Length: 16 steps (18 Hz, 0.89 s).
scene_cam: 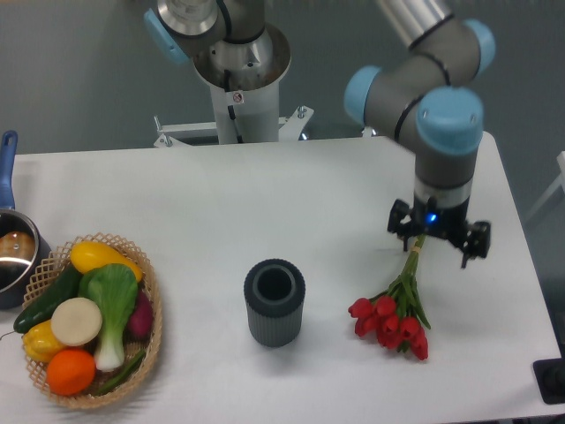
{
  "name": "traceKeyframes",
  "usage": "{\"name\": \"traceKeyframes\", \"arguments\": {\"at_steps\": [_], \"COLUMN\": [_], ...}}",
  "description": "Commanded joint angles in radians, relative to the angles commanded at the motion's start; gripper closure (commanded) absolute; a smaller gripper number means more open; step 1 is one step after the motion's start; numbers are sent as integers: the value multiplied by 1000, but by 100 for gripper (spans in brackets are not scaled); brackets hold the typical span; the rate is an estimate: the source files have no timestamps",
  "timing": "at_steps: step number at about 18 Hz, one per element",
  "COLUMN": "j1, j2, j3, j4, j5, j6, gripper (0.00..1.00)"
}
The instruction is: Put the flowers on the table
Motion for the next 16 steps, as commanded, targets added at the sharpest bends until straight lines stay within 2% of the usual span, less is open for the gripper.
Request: {"name": "traceKeyframes", "arguments": {"at_steps": [2, 4, 6, 8, 13, 16], "j1": [17, 55, 86, 126, 239, 321], "j2": [32, 57, 77, 95, 155, 178], "j3": [2, 9, 41, 64, 83, 81], "j4": [-37, -96, -220, -307, -426, -486], "j5": [-6, -6, -6, -9, -110, -146], "j6": [31, 134, 268, 375, 503, 647], "gripper": [0, 0, 0, 0, 0, 0]}}
